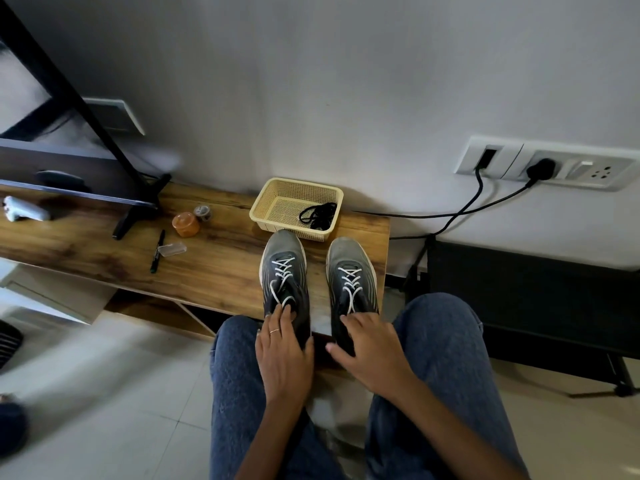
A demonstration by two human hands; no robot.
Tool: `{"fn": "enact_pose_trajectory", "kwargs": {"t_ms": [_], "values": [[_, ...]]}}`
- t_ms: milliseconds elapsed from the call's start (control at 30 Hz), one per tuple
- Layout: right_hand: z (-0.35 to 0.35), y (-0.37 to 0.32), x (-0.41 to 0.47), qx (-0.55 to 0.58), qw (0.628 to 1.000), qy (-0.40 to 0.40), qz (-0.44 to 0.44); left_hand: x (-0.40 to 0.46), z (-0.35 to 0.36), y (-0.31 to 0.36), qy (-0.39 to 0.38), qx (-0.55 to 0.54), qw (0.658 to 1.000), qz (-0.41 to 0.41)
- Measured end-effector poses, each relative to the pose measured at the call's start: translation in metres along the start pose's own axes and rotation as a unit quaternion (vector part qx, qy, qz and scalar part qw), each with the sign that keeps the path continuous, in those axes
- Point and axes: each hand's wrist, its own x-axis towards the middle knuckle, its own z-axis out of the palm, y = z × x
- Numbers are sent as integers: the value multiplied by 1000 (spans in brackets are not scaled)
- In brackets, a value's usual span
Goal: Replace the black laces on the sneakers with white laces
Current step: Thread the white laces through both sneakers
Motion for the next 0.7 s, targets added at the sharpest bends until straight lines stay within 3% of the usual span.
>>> {"fn": "enact_pose_trajectory", "kwargs": {"t_ms": [233,300,567,700], "values": [[7,-3,4,-25,999,24,9,17,0,-10,-23,89,993,70],[8,-4,4,-38,999,6,17,23,-6,-6,-59,97,990,85],[11,-2,9,-58,997,-41,30,50,-11,3,-164,124,977,59],[8,-4,9,-71,996,-52,27,49,-17,4,-141,115,982,48]]}}
